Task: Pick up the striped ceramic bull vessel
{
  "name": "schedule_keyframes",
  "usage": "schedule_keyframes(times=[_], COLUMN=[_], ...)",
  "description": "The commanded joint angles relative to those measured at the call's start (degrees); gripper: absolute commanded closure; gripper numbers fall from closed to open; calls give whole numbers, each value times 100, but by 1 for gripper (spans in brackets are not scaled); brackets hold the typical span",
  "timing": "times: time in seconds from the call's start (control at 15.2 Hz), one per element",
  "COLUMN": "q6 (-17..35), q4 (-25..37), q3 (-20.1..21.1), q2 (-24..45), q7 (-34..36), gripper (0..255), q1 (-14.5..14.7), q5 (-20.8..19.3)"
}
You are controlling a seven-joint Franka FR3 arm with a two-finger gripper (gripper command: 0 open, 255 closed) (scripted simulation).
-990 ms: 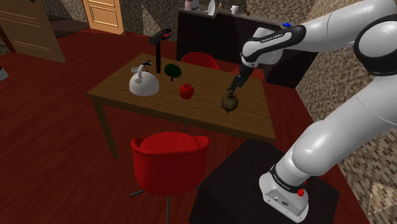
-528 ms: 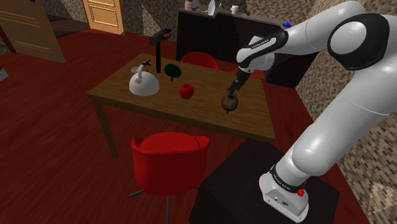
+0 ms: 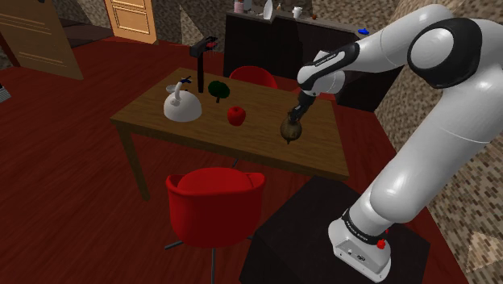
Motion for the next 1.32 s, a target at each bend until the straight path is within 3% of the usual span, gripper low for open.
schedule_keyframes(times=[0.0,0.33,1.25], q6=[6,-2,-1047], q4=[-4,2,453], q3=[3,-3,19], q2=[11,10,-688], q7=[-2,-12,448], gripper=[255,255,255], q1=[2,-3,-14], q5=[3,3,-541])
